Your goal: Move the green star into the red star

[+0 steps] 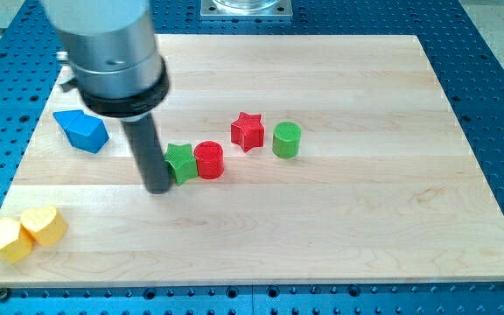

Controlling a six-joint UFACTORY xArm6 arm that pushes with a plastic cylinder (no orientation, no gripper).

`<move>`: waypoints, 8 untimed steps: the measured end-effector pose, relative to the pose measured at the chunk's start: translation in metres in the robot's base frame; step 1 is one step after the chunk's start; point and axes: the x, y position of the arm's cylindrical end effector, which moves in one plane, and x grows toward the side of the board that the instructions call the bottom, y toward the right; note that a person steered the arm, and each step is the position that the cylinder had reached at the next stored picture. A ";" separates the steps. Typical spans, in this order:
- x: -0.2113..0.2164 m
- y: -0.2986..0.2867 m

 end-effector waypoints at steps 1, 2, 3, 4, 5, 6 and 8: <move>0.000 0.014; 0.000 0.015; -0.014 0.016; -0.050 0.016; -0.085 0.016; -0.099 0.016; -0.088 0.015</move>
